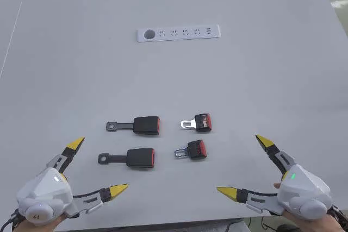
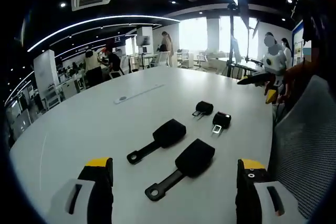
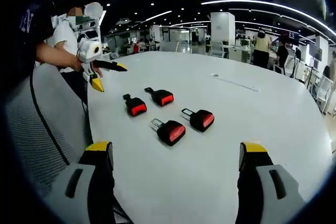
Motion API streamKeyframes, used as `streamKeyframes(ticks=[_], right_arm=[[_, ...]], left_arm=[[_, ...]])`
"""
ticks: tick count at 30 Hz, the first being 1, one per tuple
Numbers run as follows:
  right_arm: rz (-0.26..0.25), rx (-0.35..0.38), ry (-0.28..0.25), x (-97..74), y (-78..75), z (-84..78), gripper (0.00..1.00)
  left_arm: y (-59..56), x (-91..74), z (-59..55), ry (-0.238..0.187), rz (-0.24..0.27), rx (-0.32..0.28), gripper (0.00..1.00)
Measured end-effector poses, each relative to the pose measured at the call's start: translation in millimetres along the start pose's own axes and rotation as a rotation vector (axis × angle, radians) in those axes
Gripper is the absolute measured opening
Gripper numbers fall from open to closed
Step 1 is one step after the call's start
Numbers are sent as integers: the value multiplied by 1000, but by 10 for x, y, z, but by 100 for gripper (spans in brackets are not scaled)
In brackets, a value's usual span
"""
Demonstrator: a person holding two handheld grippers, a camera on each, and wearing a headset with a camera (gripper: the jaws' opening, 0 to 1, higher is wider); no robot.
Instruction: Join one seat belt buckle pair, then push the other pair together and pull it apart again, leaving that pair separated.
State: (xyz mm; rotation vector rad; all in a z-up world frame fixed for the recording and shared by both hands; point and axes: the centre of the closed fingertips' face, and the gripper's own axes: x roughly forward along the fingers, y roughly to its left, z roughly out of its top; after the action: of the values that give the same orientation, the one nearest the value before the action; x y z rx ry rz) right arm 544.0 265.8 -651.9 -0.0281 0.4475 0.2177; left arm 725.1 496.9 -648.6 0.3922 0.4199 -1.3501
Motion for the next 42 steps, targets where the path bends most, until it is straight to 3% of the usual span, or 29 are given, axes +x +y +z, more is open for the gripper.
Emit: streamKeyframes(ticks=[42], right_arm=[[-8, -20, 8, -32, -36, 4, 100]], left_arm=[[-30, 4, 14, 1, -9, 17, 100]])
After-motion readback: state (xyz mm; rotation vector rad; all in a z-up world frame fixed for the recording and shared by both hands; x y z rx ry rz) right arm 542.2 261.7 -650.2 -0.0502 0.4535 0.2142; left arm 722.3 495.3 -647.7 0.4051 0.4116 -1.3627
